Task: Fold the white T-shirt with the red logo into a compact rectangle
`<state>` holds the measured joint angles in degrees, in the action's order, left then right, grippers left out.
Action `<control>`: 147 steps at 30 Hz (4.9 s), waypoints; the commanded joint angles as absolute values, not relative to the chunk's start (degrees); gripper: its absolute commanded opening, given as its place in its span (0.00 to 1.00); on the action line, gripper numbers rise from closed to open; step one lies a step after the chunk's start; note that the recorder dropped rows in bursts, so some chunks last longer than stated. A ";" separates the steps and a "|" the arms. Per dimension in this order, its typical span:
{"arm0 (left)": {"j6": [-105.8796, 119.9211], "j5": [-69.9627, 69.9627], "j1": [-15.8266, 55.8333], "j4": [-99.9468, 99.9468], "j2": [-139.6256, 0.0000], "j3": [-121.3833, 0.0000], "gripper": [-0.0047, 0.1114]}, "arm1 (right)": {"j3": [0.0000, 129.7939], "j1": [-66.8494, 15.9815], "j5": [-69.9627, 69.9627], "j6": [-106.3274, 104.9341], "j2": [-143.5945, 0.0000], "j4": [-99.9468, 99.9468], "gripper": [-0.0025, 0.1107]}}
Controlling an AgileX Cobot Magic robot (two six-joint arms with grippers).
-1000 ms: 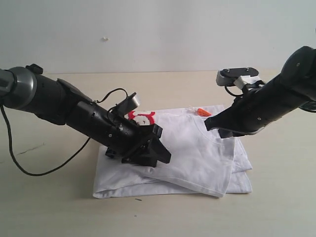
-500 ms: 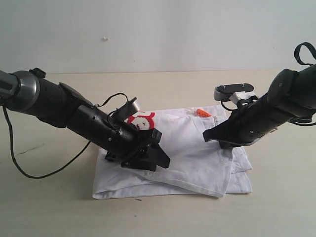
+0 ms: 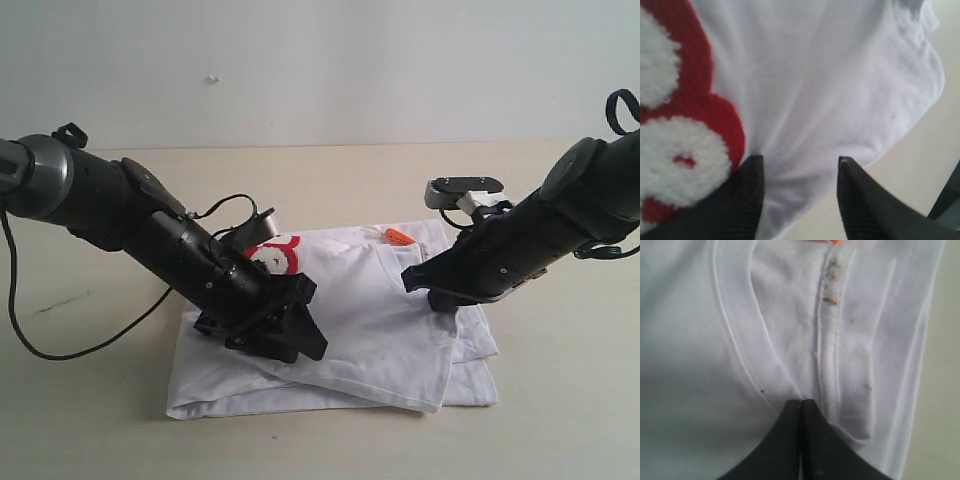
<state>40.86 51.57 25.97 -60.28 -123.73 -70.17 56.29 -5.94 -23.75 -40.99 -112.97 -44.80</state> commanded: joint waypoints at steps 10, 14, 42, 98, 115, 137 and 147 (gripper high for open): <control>43.54 59.89 22.91 -60.67 -120.91 -69.51 0.45 | 55.96 -6.02 -26.10 -43.90 -109.49 -45.37 0.02; 44.90 61.12 21.56 -61.81 -117.69 -69.51 0.45 | 55.96 -6.02 -26.55 -43.90 -105.20 -44.86 0.02; 40.00 22.19 17.76 -55.76 -77.12 -42.92 0.04 | 38.22 -6.02 -19.14 -43.39 -73.42 -41.76 0.02; 40.21 11.67 17.76 -56.11 -34.46 -17.59 0.04 | 26.20 -6.02 -19.72 -43.33 -38.78 -41.90 0.02; 46.91 11.45 9.23 -52.65 -26.54 -17.59 0.04 | 26.20 -6.02 -19.72 -43.33 -38.78 -41.90 0.02; 45.69 14.52 3.94 -53.55 -22.16 -17.59 0.04 | 26.20 -6.02 -19.72 -43.33 -38.78 -41.90 0.02; 8.01 15.76 3.94 -13.52 -16.64 -17.55 0.04 | 26.20 -6.02 -19.72 -43.33 -38.78 -41.90 0.02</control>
